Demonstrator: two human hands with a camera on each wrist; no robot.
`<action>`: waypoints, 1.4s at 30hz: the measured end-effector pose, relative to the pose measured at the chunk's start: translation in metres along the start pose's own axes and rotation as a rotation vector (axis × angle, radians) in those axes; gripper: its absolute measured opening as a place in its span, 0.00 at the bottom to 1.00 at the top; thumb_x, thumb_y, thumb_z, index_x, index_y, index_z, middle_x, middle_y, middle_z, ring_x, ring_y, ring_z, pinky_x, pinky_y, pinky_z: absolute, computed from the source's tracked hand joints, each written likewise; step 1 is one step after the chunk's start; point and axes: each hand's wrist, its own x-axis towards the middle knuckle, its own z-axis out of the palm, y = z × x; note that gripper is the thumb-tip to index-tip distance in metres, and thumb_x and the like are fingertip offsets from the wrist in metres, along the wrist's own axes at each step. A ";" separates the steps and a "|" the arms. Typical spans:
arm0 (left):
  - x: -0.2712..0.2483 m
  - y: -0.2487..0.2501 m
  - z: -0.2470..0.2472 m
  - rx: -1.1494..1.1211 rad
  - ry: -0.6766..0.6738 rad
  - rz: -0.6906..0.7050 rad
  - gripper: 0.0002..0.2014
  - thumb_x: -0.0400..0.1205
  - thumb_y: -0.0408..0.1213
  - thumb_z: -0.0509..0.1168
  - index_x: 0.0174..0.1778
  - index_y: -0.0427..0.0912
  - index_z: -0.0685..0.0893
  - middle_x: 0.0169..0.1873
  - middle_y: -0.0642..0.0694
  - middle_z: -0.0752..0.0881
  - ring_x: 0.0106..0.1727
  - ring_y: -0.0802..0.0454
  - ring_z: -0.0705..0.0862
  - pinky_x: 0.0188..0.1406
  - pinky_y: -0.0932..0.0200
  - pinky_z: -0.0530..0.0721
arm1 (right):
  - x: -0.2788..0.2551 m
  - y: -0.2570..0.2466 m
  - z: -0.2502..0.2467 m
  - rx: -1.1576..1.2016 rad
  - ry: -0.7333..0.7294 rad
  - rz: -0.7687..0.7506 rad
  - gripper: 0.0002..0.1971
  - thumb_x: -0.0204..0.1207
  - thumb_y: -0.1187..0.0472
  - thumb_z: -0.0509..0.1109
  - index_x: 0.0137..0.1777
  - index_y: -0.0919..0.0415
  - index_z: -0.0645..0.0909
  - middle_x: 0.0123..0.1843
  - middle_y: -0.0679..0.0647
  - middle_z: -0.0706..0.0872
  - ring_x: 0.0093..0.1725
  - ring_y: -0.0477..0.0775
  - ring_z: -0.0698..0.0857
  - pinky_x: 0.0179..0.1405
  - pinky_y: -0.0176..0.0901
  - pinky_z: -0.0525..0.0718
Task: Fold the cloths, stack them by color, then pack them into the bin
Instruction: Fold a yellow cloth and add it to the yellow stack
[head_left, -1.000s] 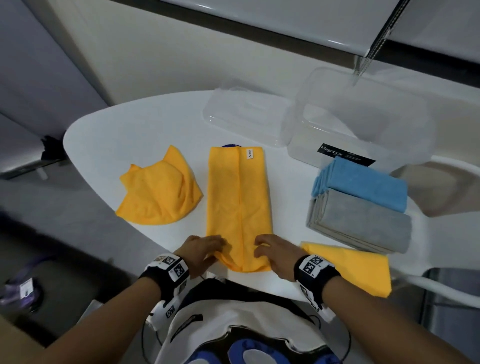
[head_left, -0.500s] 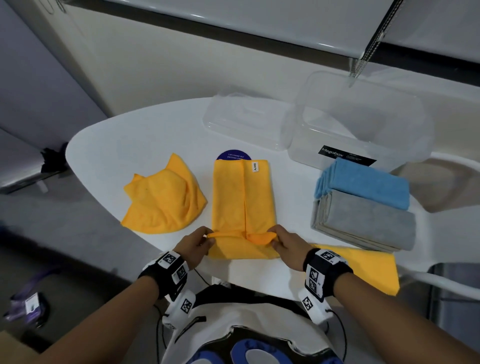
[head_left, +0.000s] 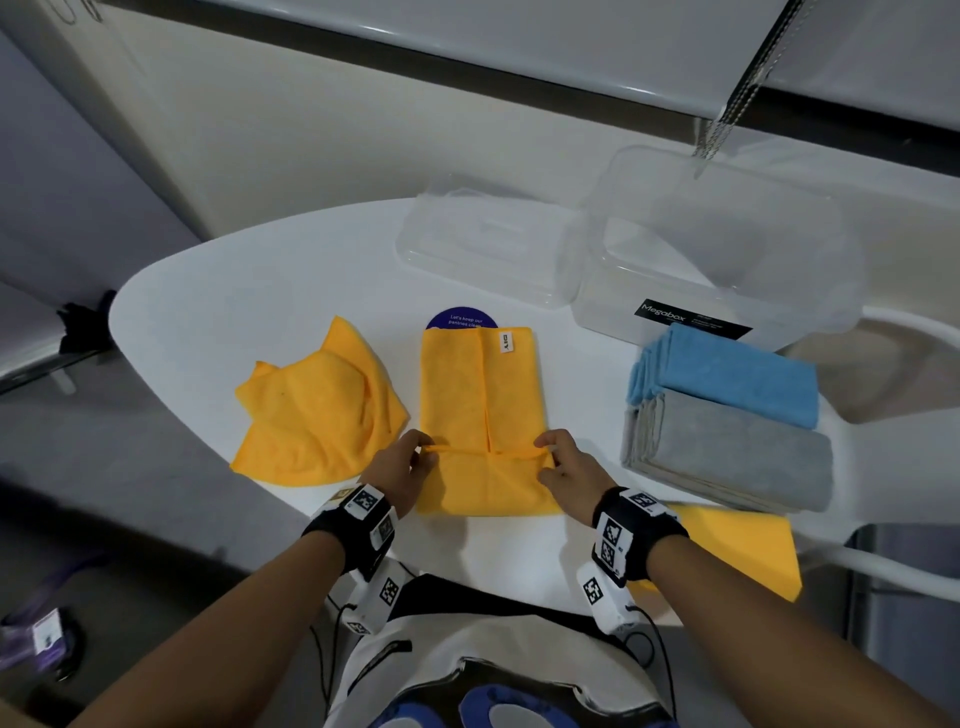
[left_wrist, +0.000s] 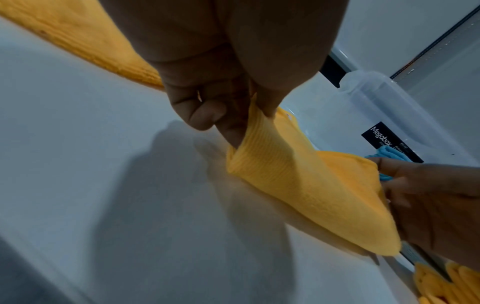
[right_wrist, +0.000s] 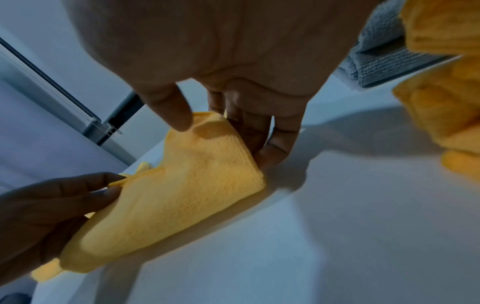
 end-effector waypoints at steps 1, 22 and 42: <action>0.000 0.000 0.001 0.009 0.003 0.002 0.12 0.86 0.47 0.57 0.63 0.49 0.77 0.43 0.49 0.81 0.43 0.45 0.83 0.44 0.47 0.85 | -0.002 -0.001 -0.001 0.037 -0.020 -0.011 0.20 0.74 0.53 0.62 0.66 0.45 0.65 0.45 0.65 0.81 0.38 0.57 0.80 0.37 0.49 0.79; 0.003 0.002 0.005 0.123 -0.004 -0.107 0.07 0.86 0.44 0.55 0.57 0.48 0.69 0.40 0.44 0.84 0.36 0.47 0.84 0.35 0.52 0.85 | 0.011 0.003 0.002 -0.110 0.149 -0.017 0.31 0.79 0.50 0.70 0.76 0.54 0.59 0.49 0.52 0.83 0.51 0.54 0.83 0.50 0.46 0.80; 0.004 -0.003 -0.001 0.310 0.110 0.098 0.06 0.84 0.42 0.61 0.49 0.44 0.74 0.44 0.46 0.77 0.40 0.43 0.80 0.33 0.53 0.76 | -0.004 0.007 0.003 -0.542 0.247 -0.297 0.13 0.72 0.61 0.70 0.55 0.56 0.75 0.62 0.56 0.69 0.55 0.60 0.74 0.48 0.51 0.80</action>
